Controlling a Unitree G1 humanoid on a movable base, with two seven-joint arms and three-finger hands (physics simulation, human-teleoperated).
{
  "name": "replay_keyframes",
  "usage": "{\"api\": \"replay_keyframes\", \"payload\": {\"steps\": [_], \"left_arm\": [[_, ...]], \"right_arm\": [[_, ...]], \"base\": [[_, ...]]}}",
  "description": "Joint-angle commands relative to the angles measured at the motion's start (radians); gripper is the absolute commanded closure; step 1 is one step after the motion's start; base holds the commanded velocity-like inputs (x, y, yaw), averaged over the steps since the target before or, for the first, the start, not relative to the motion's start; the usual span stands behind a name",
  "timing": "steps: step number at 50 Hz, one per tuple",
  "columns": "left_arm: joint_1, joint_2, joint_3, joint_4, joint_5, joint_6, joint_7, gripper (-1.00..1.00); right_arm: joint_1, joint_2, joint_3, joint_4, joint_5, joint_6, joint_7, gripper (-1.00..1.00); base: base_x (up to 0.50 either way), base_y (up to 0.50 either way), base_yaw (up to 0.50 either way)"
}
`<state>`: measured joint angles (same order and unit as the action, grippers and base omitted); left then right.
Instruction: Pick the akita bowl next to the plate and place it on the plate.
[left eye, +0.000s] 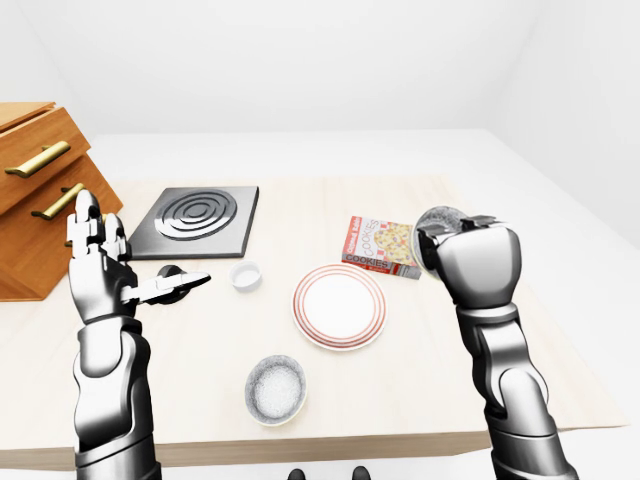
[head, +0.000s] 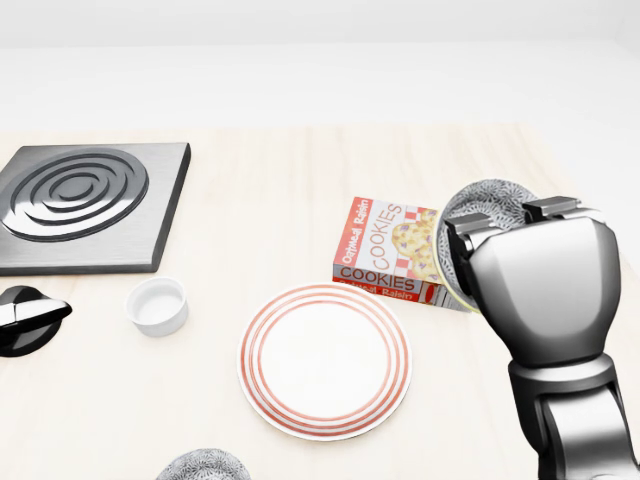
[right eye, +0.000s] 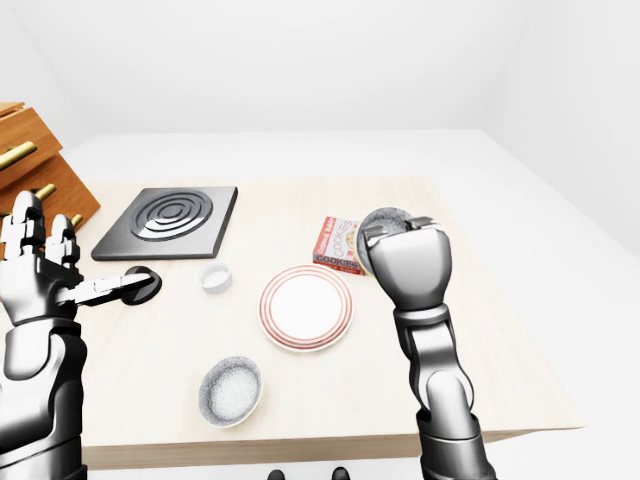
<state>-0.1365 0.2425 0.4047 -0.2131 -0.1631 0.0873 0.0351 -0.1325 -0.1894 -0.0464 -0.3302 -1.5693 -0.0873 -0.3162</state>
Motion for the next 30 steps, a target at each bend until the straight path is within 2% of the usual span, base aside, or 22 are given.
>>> {"api": "replay_keyframes", "payload": {"steps": [1, 15, 30], "left_arm": [[-0.001, 0.001, -0.001, 0.008, -0.001, 0.000, 0.000, -1.00], [-0.002, 0.002, -0.001, 0.016, 0.000, 0.000, -0.001, -1.00], [0.006, -0.004, -0.003, -0.010, 0.007, 0.000, -0.001, -1.00]], "right_arm": [[-0.060, 0.018, 0.036, 0.003, 0.022, 0.000, 0.060, 1.00], [-0.150, 0.059, 0.095, 0.056, 0.020, 0.000, 0.121, 1.00], [-0.159, 0.082, 0.124, 0.074, 0.024, 0.000, 0.143, 1.00]], "base": [[0.00, 0.00, 0.00], [0.00, 0.00, 0.00], [0.00, 0.00, 0.00]]}}
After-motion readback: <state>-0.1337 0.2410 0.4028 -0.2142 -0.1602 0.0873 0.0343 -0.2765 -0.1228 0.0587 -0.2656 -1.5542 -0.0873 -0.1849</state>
